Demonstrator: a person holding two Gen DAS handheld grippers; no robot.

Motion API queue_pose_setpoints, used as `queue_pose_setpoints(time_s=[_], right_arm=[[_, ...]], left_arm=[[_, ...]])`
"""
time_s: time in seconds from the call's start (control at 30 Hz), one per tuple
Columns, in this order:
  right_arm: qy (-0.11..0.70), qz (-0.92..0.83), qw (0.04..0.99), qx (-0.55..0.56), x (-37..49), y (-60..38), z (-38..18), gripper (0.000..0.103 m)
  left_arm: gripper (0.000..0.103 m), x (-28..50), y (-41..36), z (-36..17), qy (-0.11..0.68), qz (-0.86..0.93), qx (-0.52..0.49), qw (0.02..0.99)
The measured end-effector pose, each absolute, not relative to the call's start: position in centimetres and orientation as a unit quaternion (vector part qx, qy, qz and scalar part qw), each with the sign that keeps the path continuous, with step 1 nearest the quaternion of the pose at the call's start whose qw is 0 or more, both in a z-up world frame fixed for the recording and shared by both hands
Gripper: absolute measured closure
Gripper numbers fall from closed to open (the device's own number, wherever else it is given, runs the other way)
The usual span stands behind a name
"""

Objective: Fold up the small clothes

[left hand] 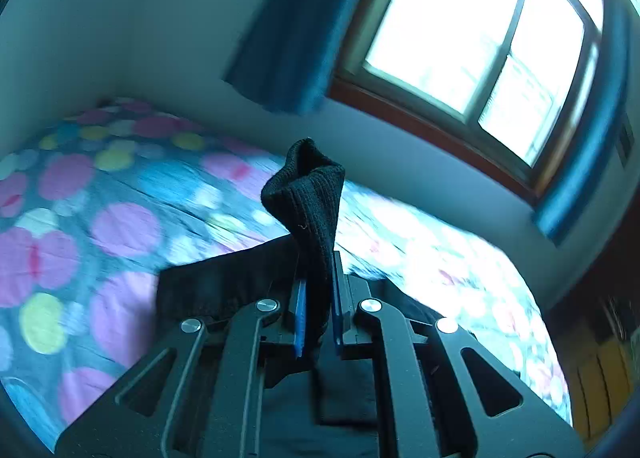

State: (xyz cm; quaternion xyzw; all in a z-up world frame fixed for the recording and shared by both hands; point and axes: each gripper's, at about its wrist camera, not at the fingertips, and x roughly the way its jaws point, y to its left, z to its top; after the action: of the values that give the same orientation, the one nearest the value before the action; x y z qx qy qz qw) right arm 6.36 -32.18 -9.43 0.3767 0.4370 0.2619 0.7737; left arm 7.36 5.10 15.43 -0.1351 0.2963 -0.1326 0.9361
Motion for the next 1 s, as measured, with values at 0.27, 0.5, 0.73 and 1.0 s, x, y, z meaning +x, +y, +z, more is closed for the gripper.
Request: queue_pose_setpoints(time_s=[0.27, 0.5, 0.73, 1.0], right_arm=[[0.414, 0.266, 0.749, 0.445, 5.8, -35.3, -9.9, 0.046], [0.416, 0.269, 0.733, 0.465, 5.6, -36.0, -10.4, 0.046], [0.414, 0.276, 0.759, 0.419, 5.7, -34.4, -6.7, 0.039], [0.445, 0.232, 0.806, 0.313, 9.7, -27.3, -2.9, 0.036]], left_arm=[[0.093, 10.6, -8.9, 1.0, 0.447, -0.202, -0.097, 0.866], [0.076, 6.9, -9.0, 1.5, 0.418, -0.228, -0.080, 0.876], [0.053, 2.0, 0.9, 4.7, 0.351, -0.146, -0.062, 0.923], [0.053, 4.4, 10.3, -2.2, 0.445, -0.012, -0.086, 0.891]])
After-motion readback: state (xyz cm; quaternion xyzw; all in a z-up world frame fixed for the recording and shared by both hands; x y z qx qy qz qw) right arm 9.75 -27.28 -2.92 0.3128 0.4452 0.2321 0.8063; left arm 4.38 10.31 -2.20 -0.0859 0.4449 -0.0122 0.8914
